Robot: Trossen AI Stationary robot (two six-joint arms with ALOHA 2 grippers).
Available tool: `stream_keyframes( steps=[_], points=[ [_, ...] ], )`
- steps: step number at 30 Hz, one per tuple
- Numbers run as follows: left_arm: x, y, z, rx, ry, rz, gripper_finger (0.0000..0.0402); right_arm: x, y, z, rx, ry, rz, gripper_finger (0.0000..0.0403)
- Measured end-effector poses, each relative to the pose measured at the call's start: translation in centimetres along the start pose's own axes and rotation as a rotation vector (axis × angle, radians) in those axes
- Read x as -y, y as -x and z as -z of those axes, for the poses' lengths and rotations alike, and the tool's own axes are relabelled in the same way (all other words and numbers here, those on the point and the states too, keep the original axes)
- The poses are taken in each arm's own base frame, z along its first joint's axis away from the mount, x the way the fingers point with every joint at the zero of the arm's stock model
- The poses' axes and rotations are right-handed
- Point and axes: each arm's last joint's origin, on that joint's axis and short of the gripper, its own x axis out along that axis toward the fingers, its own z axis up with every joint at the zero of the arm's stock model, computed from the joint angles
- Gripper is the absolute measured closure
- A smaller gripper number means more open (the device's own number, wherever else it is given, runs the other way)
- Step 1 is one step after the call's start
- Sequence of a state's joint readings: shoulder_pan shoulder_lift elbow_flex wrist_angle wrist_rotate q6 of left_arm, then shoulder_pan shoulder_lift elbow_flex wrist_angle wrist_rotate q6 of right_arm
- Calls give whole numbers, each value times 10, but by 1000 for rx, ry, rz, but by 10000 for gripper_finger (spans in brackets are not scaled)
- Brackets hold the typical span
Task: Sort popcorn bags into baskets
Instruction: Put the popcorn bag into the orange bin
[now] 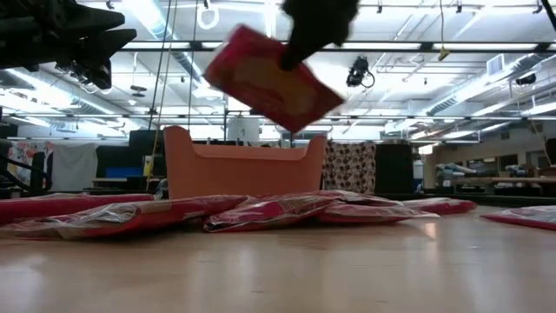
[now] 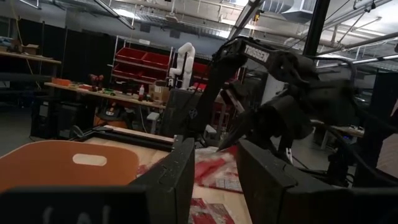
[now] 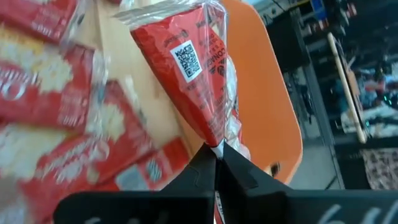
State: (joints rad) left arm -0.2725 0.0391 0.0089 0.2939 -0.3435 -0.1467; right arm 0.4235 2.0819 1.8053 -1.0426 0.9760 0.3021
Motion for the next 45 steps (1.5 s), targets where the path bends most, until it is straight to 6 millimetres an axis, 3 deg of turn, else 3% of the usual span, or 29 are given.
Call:
stream_keyframes(
  steps=[5,10,15,19,23,27,31,35,45],
  points=[
    [0,0,0,0,0,0,278,18,-30,-19,42,23,-5,392],
    [0,0,0,0,0,0,278,48,-72,-26,14,51,-10,393],
    [0,0,0,0,0,0,278,78,-124,-15,-59,8,-19,386],
    [0,0,0,0,-1,0,278,100,-166,2,-108,-109,-168,371],
    [0,0,0,0,-2,0,278,114,-184,9,-126,-236,-273,327],
    [0,0,0,0,-4,0,278,109,-175,5,-119,-240,-272,275],
    [0,0,0,0,-4,0,278,97,-146,-15,-37,-197,-278,245],
    [0,0,0,0,-4,0,278,72,-116,-25,15,-164,-314,238],
    [0,0,0,0,0,0,278,18,-52,-9,-121,-189,-395,212]
  ],
)
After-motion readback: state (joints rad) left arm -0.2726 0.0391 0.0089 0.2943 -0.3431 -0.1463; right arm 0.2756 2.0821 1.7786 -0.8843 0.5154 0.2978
